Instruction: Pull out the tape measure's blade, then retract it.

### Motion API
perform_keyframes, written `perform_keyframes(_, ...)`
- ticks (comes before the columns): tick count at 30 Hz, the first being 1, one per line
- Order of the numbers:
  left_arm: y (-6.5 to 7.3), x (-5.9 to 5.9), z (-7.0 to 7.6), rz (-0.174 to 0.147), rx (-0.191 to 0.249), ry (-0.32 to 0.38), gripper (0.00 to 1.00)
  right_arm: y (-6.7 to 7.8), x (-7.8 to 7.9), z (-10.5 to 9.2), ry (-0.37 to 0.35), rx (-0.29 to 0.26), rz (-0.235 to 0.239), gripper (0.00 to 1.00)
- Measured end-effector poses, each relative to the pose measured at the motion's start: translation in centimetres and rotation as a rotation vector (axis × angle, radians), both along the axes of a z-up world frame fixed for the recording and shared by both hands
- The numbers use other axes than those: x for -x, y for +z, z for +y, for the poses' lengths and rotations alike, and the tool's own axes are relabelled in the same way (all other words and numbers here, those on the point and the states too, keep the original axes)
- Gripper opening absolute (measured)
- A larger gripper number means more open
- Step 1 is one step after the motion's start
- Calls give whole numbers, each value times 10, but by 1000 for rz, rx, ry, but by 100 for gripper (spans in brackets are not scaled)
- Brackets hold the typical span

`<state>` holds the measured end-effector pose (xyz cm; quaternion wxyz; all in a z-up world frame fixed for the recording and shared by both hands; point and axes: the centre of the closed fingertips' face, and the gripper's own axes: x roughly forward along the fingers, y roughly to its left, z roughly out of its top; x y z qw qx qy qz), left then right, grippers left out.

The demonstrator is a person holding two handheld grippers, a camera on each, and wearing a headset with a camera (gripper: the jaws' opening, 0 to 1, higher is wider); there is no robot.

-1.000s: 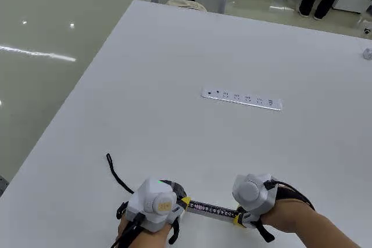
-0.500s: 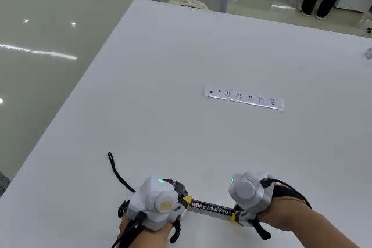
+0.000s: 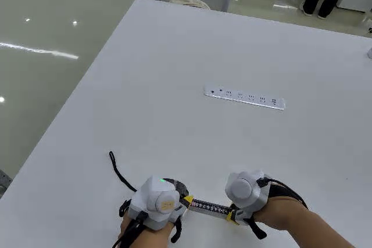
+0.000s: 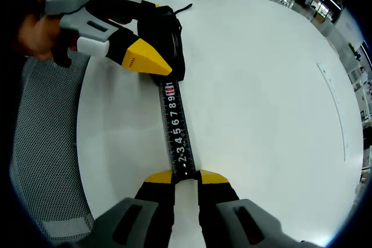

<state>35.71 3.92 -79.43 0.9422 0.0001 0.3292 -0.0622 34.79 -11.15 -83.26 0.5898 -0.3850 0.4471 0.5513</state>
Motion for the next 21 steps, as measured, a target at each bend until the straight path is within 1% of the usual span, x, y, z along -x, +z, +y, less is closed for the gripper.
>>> perform_keyframes(10, 0, 0, 0, 0, 2, 0, 60, 1, 1, 9, 5, -17, -4, 14)
perform_keyframes(21, 0, 0, 0, 2, 3, -1, 60, 0, 2, 19, 13, -24, -6, 14)
